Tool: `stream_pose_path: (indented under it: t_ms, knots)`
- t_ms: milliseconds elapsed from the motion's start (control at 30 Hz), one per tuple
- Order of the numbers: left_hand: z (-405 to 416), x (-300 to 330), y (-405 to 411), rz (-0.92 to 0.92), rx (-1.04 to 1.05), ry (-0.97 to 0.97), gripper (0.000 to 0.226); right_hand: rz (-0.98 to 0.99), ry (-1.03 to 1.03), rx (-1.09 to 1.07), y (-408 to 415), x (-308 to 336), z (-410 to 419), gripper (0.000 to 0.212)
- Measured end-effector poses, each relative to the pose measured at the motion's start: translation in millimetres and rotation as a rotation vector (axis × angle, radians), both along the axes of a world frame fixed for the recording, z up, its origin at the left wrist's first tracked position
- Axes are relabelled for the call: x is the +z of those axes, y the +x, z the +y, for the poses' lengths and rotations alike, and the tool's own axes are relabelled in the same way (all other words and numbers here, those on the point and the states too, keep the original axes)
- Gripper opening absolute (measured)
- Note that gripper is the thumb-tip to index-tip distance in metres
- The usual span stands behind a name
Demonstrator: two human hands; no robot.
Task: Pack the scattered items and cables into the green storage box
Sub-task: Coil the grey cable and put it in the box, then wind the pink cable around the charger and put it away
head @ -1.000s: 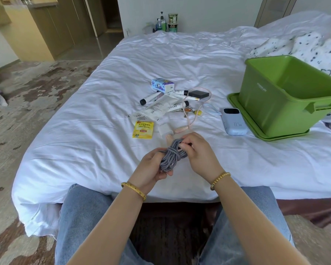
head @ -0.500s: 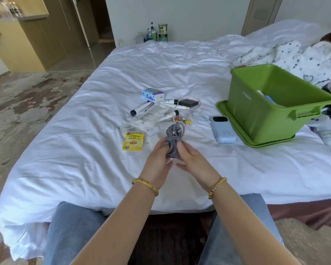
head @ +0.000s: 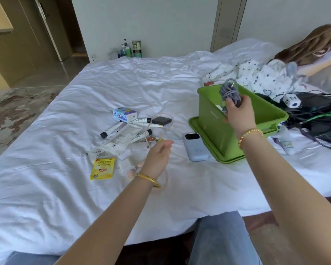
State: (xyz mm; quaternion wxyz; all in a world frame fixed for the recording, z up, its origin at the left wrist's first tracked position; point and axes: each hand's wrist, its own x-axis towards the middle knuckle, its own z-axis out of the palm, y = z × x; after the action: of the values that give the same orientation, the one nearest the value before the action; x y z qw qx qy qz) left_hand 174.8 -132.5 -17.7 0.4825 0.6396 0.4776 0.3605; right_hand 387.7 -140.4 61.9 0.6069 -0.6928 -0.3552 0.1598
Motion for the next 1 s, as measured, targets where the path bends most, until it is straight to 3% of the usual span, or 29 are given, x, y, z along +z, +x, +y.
stream_pose_path:
  t_ms: [100,167,333,500,633,767,1000]
  knots:
    - [11.8,-7.4,-4.6,0.055,0.02,0.006,0.034,-0.184,-0.359,0.055,30.8,6.4,13.7,0.037]
    - [17.2,-13.8,-9.9,0.102,0.02,0.004,0.034,-0.289,-0.481,0.092,30.2,2.8,14.7,0.038]
    - [24.8,-28.6,-31.9,0.186,0.032,0.066,0.034,-0.433,-0.208,0.075,-7.8,-16.1,8.5,0.036]
    - [21.3,-40.9,-68.3,0.361,-0.005,0.214,0.051,-0.535,0.002,0.142,-74.1,-54.5,6.2,0.032]
    - [15.5,-48.2,-103.1,0.623,-0.147,0.356,0.066,-0.47,-0.119,0.469,-121.4,-95.8,5.1,0.028]
    - [9.1,-59.0,-128.9,0.854,-0.295,0.408,0.071,-0.42,-0.226,0.616,-152.6,-123.6,-0.3,0.025]
    - [-5.7,-75.8,-133.0,0.964,-0.253,0.45,0.08,-0.498,-0.348,0.81,-188.9,-144.8,-18.4,0.024]
